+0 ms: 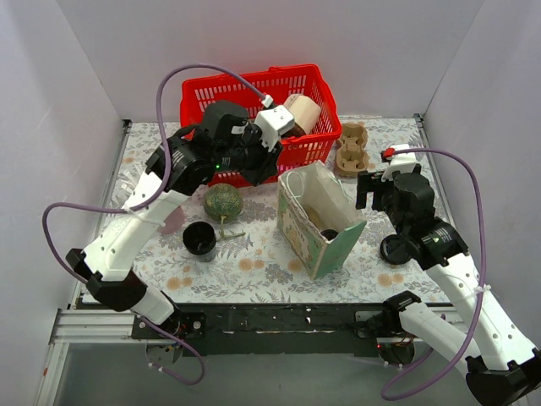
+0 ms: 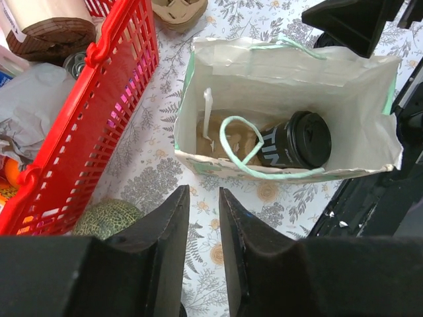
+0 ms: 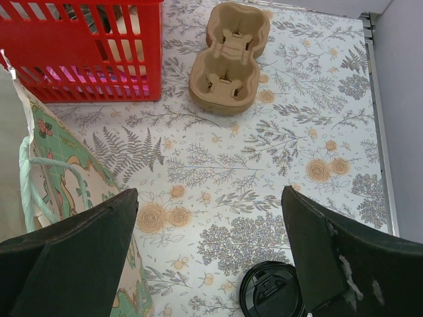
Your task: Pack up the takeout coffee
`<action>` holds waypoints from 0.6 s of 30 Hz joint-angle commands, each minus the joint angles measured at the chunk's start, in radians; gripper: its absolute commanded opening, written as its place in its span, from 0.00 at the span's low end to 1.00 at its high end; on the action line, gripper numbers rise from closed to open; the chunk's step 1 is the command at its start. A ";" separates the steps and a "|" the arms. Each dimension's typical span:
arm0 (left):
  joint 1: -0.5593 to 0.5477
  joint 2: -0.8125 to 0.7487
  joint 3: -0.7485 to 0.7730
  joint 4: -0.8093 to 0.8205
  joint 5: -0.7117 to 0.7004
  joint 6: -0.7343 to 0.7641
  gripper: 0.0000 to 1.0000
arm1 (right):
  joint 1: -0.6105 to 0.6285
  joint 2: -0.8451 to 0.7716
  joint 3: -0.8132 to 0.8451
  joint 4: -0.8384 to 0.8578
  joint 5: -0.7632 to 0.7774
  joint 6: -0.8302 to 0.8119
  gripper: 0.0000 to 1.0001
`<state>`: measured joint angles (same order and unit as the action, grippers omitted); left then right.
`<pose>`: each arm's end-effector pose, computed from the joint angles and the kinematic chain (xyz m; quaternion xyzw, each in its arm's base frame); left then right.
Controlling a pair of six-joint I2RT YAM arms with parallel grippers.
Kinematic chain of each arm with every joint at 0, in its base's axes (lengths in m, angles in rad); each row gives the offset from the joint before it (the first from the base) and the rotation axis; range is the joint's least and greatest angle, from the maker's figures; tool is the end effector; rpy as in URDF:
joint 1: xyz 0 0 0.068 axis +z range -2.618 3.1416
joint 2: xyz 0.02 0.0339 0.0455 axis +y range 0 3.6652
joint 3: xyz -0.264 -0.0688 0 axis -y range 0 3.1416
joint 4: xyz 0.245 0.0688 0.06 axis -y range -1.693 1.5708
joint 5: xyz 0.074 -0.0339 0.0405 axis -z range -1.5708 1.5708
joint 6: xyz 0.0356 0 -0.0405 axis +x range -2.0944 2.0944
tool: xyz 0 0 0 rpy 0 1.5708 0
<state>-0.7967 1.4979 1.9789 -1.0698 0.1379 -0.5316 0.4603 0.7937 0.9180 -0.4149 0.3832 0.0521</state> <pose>0.1930 -0.2044 0.4827 0.1485 0.8678 -0.3378 0.3330 0.1610 0.0650 0.3610 -0.0482 0.7941 0.0008 0.6059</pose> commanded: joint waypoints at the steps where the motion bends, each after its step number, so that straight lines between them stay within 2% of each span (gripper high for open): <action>1: 0.001 0.010 0.069 0.010 0.023 0.021 0.32 | 0.000 -0.010 -0.004 0.041 0.005 -0.003 0.97; 4: 0.001 0.013 0.077 0.033 0.022 0.007 0.56 | 0.000 -0.013 -0.004 0.042 0.000 -0.003 0.97; 6: 0.001 0.010 0.075 0.045 0.022 -0.001 0.67 | 0.001 -0.014 -0.004 0.041 0.000 -0.003 0.97; 7: 0.001 0.004 0.072 0.053 0.017 -0.007 0.98 | 0.000 -0.014 -0.002 0.041 0.000 -0.003 0.97; 9: 0.001 -0.010 0.048 0.117 -0.012 -0.037 0.98 | 0.000 -0.014 0.001 0.039 0.005 -0.003 0.97; 10: -0.001 -0.034 0.032 0.155 -0.049 -0.116 0.98 | 0.000 -0.017 0.002 0.039 0.008 0.003 0.98; 12: 0.001 -0.066 -0.033 0.270 -0.220 -0.230 0.98 | 0.000 -0.017 0.005 0.038 0.029 0.020 0.98; 13: 0.001 -0.103 -0.057 0.299 -0.288 -0.346 0.98 | 0.000 -0.021 0.010 0.036 0.040 0.032 0.98; 14: 0.001 -0.126 -0.086 0.315 -0.416 -0.402 0.98 | 0.000 -0.024 0.015 0.033 0.064 0.041 0.98; 15: 0.001 -0.149 -0.119 0.341 -0.475 -0.442 0.98 | 0.000 -0.027 0.016 0.033 0.078 0.048 0.98; 16: 0.001 -0.177 -0.218 0.353 -0.535 -0.474 0.98 | 0.000 -0.031 0.015 0.034 0.089 0.054 0.98; 17: 0.001 -0.247 -0.271 0.366 -0.667 -0.529 0.98 | 0.000 -0.039 0.018 0.037 0.120 0.069 0.98; 18: 0.001 -0.277 -0.320 0.382 -0.734 -0.562 0.98 | -0.002 -0.043 0.021 0.037 0.138 0.080 0.98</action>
<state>-0.7990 1.3918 1.8236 -0.7914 -0.1791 -0.8478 0.4603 0.7834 0.9180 -0.4152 0.4244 0.0807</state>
